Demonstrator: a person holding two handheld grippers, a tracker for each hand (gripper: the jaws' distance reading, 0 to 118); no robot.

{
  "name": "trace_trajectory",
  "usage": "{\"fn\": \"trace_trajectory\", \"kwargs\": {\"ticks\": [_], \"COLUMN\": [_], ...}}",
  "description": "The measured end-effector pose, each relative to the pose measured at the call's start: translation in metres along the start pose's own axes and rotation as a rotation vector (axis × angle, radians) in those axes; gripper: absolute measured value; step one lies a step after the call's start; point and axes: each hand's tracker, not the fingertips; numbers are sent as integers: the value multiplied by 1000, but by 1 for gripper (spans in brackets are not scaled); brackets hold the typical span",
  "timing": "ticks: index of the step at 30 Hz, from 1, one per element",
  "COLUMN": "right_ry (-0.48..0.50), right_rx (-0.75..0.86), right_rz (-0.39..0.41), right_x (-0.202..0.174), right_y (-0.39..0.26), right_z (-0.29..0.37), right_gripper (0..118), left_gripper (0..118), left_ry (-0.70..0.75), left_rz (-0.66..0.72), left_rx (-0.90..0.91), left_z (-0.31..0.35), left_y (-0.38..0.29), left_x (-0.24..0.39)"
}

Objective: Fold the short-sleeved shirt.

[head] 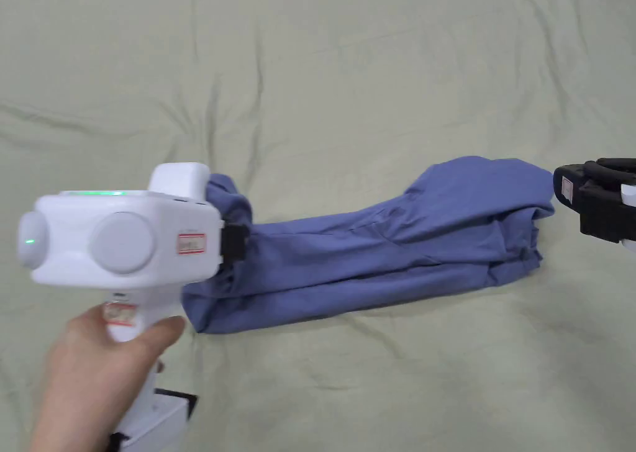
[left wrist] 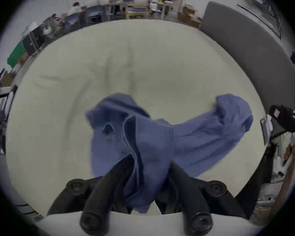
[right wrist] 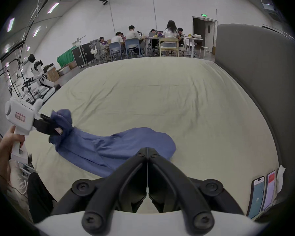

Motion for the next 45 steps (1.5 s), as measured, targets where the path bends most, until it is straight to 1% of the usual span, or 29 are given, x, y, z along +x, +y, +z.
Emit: {"fn": "trace_trajectory", "kwargs": {"ticks": [4,5,6,7,8,9,11,12,14,15,17,18,19,20,21,23,24,25,26,28,30,32,33,35,37,39,41,43,45], "right_ry": [-24,-22,-13,-4,6,14,26,29,33,34,38,43,45,46,45,42,41,34,23,11,3,-2,-2,4,7,15,26,30,34], "right_rx": [-29,-35,-41,-45,-48,-50,-52,-55,-61,-64,-64,-64,-64,-65,-67,-72,-75,-79,-84,-101,-112,-121,-122,-125,-123,-112,-104,-98,-95], "right_rz": [14,15,12,5,-3,-7,-12,-14,-11,-10,-12,-16,-18,-18,-16,-16,-15,-14,-11,-10,-4,-2,-4,-10,-16,-21,-27,-27,-24], "right_x": [6,6,7,7,7,7,7,6,6,6,5,5,4,4,4,3,4,4,5,6,6,6,6,6,4,3,1,-1,-4], "right_y": [-5,-6,-8,-9,-11,-12,-15,-15,-16,-17,-17,-17,-18,-18,-18,-19,-20,-20,-21,-22,-23,-24,-24,-24,-23,-20,-18,-17,-16], "right_z": [-6,-8,-11,-13,-14,-15,-16,-16,-17,-18,-19,-19,-19,-19,-19,-17,-17,-17,-17,-21,-24,-27,-28,-29,-28,-24,-20,-17,-14], "right_gripper": [3,3,3,3,3,3,3,3,3,3,3,3,3,3,3,3,3,3,3,3,3,3,3,3,3,3,3,3,3], "left_gripper": [7,7,11,26,63,80,81,81,81,81,79,75,48,0,0,0,0,0,0,0,0,0,0,0,0,0,0,0,0], "left_ry": [-6,-38,-74,-103,-158,-222,-296,-297,-254,-204,-121,-106,-115,-115,-99,-82,-29,-19,-45,-75,-101,-77,-101,-92,-151,-227,-270,-334,-459], "left_rz": [-25,-12,32,63,117,165,227,243,278,288,285,216,174,205,227,156,126,110,86,83,50,-38,-54,-81,-101,-50,-22,48,158], "left_rx": [-39,-46,-60,-77,-99,-112,-88,-44,56,112,221,268,242,203,189,80,51,30,25,-47,-59,-22,-23,-13,21,52,96,152,206], "left_z": [-32,-37,-41,-46,-45,-44,-22,-1,37,56,80,80,74,60,45,11,-13,-26,-43,-72,-80,-71,-67,-58,-41,-20,4,27,46], "left_y": [2,1,1,1,0,-4,-12,-17,-24,-27,-32,-33,-30,-22,-19,-10,-2,2,4,6,6,5,6,8,9,11,10,5,-5], "left_x": [34,36,36,33,29,21,8,5,-8,-14,-18,-18,-19,-17,-17,-7,-3,4,12,34,59,82,91,105,109,101,87,63,25]}}
